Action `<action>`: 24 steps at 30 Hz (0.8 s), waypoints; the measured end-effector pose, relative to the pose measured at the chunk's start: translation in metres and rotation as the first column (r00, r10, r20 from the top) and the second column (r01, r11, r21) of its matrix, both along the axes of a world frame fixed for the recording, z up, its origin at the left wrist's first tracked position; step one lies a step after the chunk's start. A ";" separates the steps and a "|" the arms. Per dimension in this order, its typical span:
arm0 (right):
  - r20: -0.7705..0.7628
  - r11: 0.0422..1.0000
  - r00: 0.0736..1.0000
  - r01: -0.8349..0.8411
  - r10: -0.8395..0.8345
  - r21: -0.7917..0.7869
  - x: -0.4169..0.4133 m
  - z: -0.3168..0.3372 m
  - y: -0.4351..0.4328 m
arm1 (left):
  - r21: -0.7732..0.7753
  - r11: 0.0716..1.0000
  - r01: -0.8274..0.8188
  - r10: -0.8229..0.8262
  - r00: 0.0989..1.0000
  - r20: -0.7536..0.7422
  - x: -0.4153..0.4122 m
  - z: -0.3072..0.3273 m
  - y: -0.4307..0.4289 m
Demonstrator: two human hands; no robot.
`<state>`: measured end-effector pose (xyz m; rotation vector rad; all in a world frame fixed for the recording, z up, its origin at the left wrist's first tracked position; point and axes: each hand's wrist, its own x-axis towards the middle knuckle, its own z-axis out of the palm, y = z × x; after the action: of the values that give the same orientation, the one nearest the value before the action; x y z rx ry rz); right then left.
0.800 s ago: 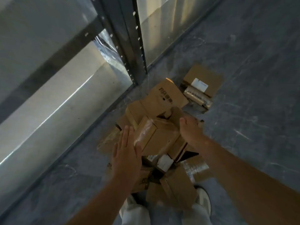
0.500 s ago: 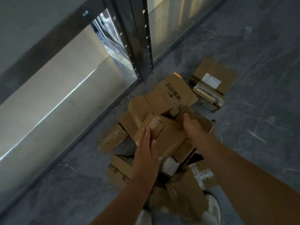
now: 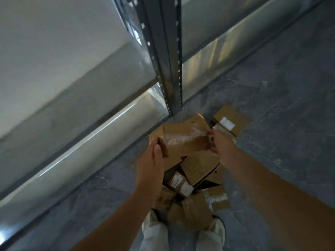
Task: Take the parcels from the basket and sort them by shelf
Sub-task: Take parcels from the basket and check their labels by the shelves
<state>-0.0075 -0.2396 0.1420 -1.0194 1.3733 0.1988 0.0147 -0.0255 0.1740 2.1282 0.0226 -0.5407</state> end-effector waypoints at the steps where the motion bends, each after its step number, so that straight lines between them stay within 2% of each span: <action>1: 0.034 0.999 0.999 -0.027 0.028 -0.023 0.005 0.030 -0.004 | -0.012 0.999 -0.038 0.038 0.999 0.022 0.003 0.027 -0.006; 5: 0.128 0.970 0.966 -0.208 0.224 -0.125 0.018 0.161 -0.011 | -0.102 0.980 -0.172 0.184 0.975 0.126 0.010 0.149 -0.026; 9: 0.259 0.945 0.923 -0.225 0.285 -0.236 0.020 0.316 -0.007 | -0.194 0.966 -0.169 0.222 0.928 0.299 0.015 0.292 -0.026; 12: 0.313 0.880 0.851 -0.302 0.421 -0.366 0.025 0.433 0.008 | -0.249 0.942 -0.224 0.310 0.862 0.400 0.014 0.383 -0.005; 15: 0.362 0.772 0.731 -0.348 0.579 -0.532 0.023 0.530 0.036 | -0.328 0.903 -0.277 0.412 0.777 0.477 0.003 0.463 0.026; 17: 0.417 0.731 0.649 -0.336 0.636 -0.594 0.017 0.578 0.060 | -0.413 0.874 -0.255 0.452 0.739 0.500 -0.008 0.503 0.051; 20: 0.513 0.722 0.535 -0.316 0.671 -0.615 0.009 0.632 0.102 | -0.480 0.844 -0.239 0.503 0.661 0.557 -0.023 0.555 0.095; 24: 0.593 0.736 0.442 -0.318 0.673 -0.598 -0.004 0.679 0.166 | -0.518 0.813 -0.265 0.566 0.570 0.596 -0.047 0.603 0.161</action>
<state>-0.0117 -0.0732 0.8208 -1.6224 0.2208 -0.1139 -0.0321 0.1356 0.7771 1.7178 -0.0172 0.5995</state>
